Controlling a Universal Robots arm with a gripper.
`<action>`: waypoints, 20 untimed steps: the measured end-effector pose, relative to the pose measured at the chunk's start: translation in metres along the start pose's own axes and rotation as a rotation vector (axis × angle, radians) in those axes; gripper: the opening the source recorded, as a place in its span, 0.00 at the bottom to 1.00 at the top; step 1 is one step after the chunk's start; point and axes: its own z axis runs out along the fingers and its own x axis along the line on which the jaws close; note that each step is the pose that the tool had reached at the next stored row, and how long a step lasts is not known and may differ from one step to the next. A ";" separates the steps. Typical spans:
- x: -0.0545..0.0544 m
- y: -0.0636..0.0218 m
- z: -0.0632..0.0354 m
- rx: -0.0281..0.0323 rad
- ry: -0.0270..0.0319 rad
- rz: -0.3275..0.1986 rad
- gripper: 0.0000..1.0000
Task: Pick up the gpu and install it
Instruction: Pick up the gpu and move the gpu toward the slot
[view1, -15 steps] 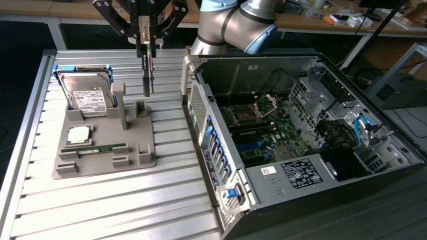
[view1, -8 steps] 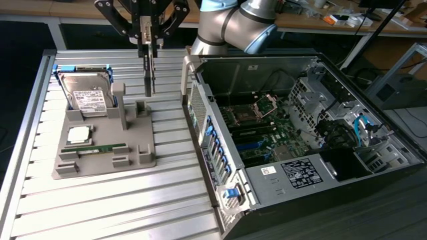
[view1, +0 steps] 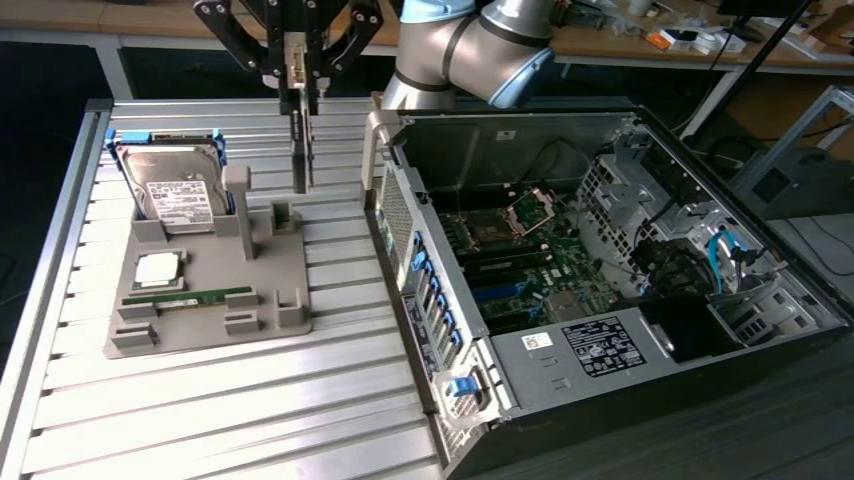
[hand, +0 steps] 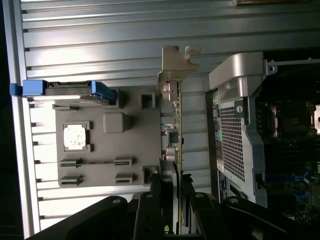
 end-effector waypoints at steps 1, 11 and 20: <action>0.000 0.0000 0.0000 0.0000 0.0000 0.000 0.27; -0.005 0.0002 0.0001 0.0000 0.0000 0.000 0.27; -0.009 0.0005 0.0002 0.0000 0.0000 0.000 0.27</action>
